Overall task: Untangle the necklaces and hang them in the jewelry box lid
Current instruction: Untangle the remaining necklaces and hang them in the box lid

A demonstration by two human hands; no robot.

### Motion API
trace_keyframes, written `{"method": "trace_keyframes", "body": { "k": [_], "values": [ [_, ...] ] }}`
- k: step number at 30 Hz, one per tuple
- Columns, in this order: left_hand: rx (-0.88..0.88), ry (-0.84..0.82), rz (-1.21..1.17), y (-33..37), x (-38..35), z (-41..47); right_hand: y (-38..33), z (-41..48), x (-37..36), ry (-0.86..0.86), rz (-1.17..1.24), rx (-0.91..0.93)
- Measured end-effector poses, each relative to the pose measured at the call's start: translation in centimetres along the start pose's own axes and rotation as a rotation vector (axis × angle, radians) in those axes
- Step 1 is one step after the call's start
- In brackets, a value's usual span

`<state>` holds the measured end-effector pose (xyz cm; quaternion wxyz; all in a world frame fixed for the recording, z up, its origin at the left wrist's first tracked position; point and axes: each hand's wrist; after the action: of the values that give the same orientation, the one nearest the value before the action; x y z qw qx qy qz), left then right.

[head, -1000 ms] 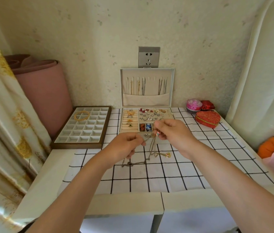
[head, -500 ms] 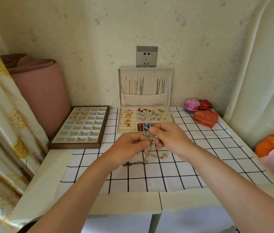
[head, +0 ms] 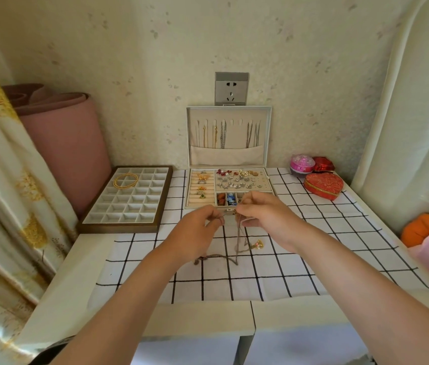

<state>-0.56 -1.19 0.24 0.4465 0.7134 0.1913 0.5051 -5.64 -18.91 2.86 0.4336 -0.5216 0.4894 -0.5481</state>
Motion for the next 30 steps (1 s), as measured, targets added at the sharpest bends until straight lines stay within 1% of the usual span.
{"method": "trace_keyframes", "body": {
  "k": [1,3,5,8,12,14,16,18,20,22,24,27,30],
  "values": [
    [-0.019,0.018,0.023,-0.3,0.2,0.2,0.1,0.1,0.1,-0.001,-0.038,0.008],
    [-0.035,-0.019,0.034,-0.6,0.8,0.4,0.5,0.0,0.2,-0.030,-0.158,0.025],
    [-0.022,-0.101,0.069,-0.4,1.6,0.3,0.8,-0.2,0.2,-0.091,-0.279,0.054],
    [0.023,-0.263,0.164,0.0,2.7,-0.4,1.2,-0.4,0.2,-0.234,-0.468,0.064],
    [0.156,-0.495,0.335,-0.3,3.3,-1.6,1.1,-1.1,-0.4,-0.520,-0.736,-0.055],
    [0.187,-0.553,0.398,-0.5,3.2,-2.0,0.8,-1.5,-0.5,-0.641,-0.807,-0.118],
    [0.179,-0.559,0.446,-0.5,3.1,-2.2,0.7,-1.6,-0.5,-0.689,-0.845,-0.151],
    [0.153,-0.541,0.494,-0.5,3.1,-2.3,0.8,-1.3,-0.4,-0.639,-0.829,-0.136],
    [0.102,-0.492,0.533,-0.6,3.0,-2.2,1.3,-0.8,-0.4,-0.505,-0.792,-0.070],
    [0.034,-0.395,0.558,-0.5,2.7,-1.9,2.1,-0.4,-0.3,-0.373,-0.866,0.033],
    [-0.053,-0.291,0.635,-0.2,2.0,-1.4,2.8,-0.2,0.0,-0.297,-0.988,0.098],
    [-0.128,-0.204,0.766,-0.3,0.5,-0.7,3.5,-0.1,0.3,-0.274,-1.064,0.075],
    [-0.140,-0.187,0.787,-0.7,-0.5,-0.3,3.8,-0.1,0.3,-0.267,-1.017,0.046]
  ]
}}
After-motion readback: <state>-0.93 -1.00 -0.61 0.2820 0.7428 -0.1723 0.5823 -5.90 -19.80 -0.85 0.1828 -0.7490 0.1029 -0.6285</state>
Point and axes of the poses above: each hand's wrist, its own z-axis towards the middle knuckle, its own x-axis out of the back of the hand, y = z × x, and after that the axes turned 4 degrees about x, right-handed
